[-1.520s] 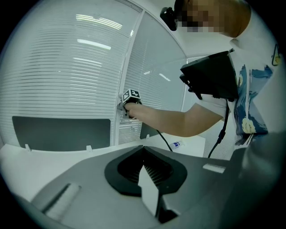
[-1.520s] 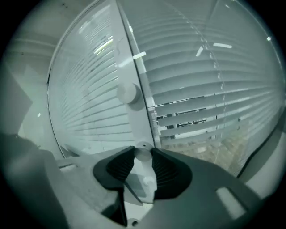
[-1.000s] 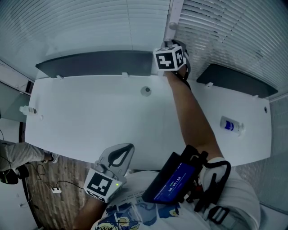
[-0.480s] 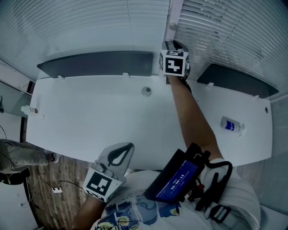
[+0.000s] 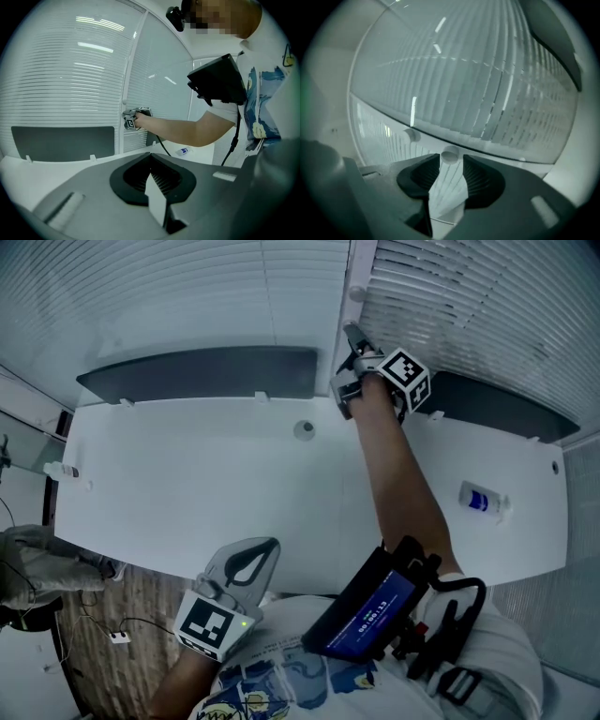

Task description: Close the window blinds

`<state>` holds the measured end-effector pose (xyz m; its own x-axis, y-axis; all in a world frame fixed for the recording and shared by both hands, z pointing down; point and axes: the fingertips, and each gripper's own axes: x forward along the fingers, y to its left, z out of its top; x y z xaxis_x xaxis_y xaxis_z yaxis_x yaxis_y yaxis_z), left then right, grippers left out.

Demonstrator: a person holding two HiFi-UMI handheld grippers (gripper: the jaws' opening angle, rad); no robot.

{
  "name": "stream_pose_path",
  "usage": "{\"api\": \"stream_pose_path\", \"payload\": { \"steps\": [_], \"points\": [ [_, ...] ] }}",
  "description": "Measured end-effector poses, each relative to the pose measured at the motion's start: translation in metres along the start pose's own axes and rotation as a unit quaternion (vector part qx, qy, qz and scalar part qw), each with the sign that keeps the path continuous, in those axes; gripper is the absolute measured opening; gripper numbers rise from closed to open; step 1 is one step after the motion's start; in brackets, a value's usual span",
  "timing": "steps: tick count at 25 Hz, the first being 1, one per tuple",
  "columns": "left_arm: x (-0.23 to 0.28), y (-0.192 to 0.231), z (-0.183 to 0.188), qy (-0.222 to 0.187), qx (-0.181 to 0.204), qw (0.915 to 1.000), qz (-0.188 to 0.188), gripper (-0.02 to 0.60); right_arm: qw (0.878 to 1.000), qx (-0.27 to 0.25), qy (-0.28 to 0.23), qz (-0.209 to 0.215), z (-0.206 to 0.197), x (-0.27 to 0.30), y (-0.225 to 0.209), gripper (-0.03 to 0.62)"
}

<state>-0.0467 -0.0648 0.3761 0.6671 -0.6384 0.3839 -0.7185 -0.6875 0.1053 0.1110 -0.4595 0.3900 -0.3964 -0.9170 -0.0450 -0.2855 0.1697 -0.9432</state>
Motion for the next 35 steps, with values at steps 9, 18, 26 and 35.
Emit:
{"api": "stream_pose_path", "payload": {
  "steps": [9,18,26,35],
  "points": [
    [-0.003,0.000,-0.004,0.003,-0.005,1.0000,0.002,0.003,0.988,0.146,-0.012,0.058,-0.001,0.014,-0.005,0.149],
    [-0.001,-0.004,-0.005,0.008,-0.019,0.9998,0.001,0.003,1.000,0.017,0.012,0.011,0.001,0.014,0.002,0.127],
    [0.002,-0.004,-0.010,-0.002,-0.006,1.0000,-0.003,0.003,0.976,-0.190,0.050,-0.093,0.001,0.012,0.005,0.126],
    [0.000,-0.002,-0.009,-0.003,-0.016,0.9999,-0.003,0.003,0.859,-0.457,0.108,-0.204,-0.004,0.014,0.009,0.126]
  ]
}}
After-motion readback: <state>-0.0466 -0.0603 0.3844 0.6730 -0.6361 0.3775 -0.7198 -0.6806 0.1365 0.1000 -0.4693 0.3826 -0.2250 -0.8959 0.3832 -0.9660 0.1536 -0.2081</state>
